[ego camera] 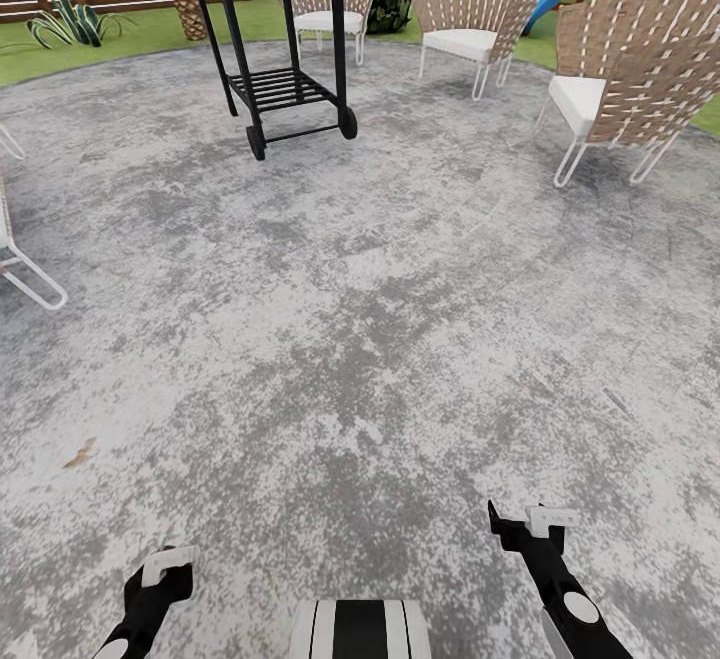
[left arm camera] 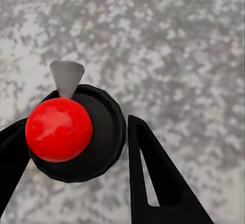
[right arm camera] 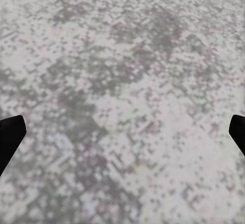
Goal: In the garden, pick up the pesticide atomizer on the floor and spray pesticide onto both trees until each tree trunk is fully covered.
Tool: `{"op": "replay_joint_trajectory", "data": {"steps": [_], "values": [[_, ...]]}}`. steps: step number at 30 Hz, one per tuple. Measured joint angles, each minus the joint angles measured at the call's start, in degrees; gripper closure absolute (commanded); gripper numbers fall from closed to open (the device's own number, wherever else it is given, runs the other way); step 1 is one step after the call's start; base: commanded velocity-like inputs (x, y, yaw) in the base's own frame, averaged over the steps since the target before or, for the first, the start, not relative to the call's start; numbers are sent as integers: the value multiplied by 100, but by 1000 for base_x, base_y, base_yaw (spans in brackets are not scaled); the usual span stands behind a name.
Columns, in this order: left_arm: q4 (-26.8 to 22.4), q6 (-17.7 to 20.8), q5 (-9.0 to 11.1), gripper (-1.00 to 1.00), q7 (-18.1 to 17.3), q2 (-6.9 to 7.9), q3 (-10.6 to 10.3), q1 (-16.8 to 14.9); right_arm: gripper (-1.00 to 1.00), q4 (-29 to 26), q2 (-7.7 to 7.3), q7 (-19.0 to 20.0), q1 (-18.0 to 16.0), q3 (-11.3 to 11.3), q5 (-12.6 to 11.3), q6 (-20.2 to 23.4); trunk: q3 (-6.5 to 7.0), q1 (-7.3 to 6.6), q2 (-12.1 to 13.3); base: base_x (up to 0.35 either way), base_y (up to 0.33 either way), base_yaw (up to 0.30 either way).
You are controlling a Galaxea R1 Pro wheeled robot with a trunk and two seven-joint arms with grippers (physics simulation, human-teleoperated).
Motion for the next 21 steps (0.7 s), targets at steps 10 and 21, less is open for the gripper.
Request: {"op": "replay_joint_trajectory", "data": {"steps": [10, 21], "values": [[-1, -121, 0, 100, 0, -1, 0, 8, -100, 0, 0, 0, 0, 0, -5, 0, 44, -5, 2, 0, 0, 0], [-1, -116, -3, 100, 3, -9, 0, 9, -100, 0, 0, 0, 0, 3, -2, 0, 287, -34, 17, 0, 0, 0]]}}
